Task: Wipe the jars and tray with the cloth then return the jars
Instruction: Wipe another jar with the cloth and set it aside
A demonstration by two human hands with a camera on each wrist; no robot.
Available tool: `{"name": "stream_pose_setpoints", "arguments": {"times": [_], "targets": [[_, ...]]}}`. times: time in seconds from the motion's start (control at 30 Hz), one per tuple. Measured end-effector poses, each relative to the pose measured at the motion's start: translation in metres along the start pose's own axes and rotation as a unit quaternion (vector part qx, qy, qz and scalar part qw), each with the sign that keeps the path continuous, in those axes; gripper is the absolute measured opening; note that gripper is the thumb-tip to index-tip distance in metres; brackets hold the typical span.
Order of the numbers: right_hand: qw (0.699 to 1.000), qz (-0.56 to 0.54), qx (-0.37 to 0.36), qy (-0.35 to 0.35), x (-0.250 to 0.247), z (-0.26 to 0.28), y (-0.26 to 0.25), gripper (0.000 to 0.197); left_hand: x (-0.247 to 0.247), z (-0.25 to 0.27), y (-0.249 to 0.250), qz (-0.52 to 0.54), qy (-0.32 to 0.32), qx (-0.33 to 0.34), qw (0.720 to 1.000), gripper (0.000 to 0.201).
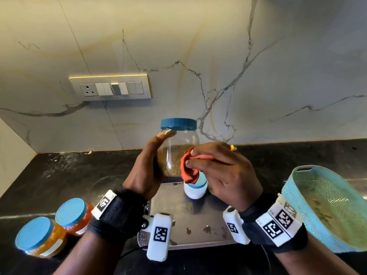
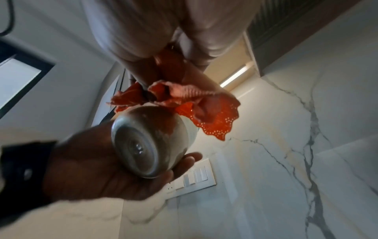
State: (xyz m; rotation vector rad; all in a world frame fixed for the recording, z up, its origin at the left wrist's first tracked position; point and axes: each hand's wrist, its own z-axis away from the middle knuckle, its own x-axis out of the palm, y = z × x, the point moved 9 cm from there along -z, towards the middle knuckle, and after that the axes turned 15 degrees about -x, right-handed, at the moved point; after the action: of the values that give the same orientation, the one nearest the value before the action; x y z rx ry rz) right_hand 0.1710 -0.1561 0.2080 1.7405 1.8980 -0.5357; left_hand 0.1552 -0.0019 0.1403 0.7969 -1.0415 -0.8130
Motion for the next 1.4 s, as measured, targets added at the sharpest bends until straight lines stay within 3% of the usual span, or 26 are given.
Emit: {"name": "stream_pose_setpoints", "arguments": {"times": [0.1,0.2,0.33,0.4,0.53,0.6,0.67,0.77,0.83,0.97,1.1,1.27,1.33,1.4], "targets": [[0.999,0.008,-0.036,-0.021,0.006,-0.001,-0.008,0.021,0.002,0.003,0.006,-0.058,0.004,0.046,0.997,0.088],[0.999,-0.012,0.030,0.042,-0.007,-0.010,0.019,0.024,0.006,0.000,-0.002,-0.025,-0.002,0.045,0.999,0.101],[0.987,-0.066,0.105,0.099,-0.015,-0.014,0.049,0.027,0.013,-0.003,-0.006,0.022,-0.029,0.061,0.997,0.084],[0.990,-0.062,0.099,0.078,-0.010,-0.012,0.037,0.026,0.007,-0.005,-0.005,0.054,-0.016,0.058,0.997,0.085],[0.996,-0.067,0.053,0.036,0.007,0.009,0.000,0.020,-0.006,-0.004,-0.006,0.082,0.001,0.036,0.996,0.067],[0.996,-0.069,0.034,0.036,0.007,0.012,-0.003,0.018,-0.006,-0.001,-0.007,0.077,0.005,0.035,0.996,0.083],[0.992,-0.071,0.065,0.077,0.001,0.008,0.015,0.021,-0.002,-0.002,-0.012,0.082,0.001,0.027,0.996,0.094],[0.969,-0.116,0.150,0.159,-0.010,0.004,0.050,0.024,0.010,-0.003,-0.016,0.081,-0.023,0.030,0.996,0.093],[0.960,-0.140,0.171,0.172,-0.009,0.003,0.053,0.027,0.010,-0.005,-0.013,0.085,-0.019,0.044,0.995,0.095],[0.976,-0.126,0.122,0.131,-0.007,0.008,0.022,0.028,0.002,-0.004,-0.008,0.103,-0.009,0.041,0.994,0.100],[0.991,-0.070,0.073,0.089,-0.004,0.014,0.004,0.019,-0.003,-0.004,-0.008,0.048,0.013,0.036,0.998,0.106],[0.994,-0.027,0.071,0.085,-0.006,0.007,0.021,0.022,-0.013,-0.004,-0.003,-0.043,0.041,0.054,0.997,0.073],[0.999,-0.026,0.013,0.039,0.004,0.002,0.013,0.022,-0.010,-0.003,0.002,-0.091,0.039,0.042,0.994,0.080],[0.999,-0.014,-0.042,-0.015,0.017,0.002,0.000,0.023,-0.003,-0.004,0.006,-0.142,0.015,0.038,0.989,0.073]]}}
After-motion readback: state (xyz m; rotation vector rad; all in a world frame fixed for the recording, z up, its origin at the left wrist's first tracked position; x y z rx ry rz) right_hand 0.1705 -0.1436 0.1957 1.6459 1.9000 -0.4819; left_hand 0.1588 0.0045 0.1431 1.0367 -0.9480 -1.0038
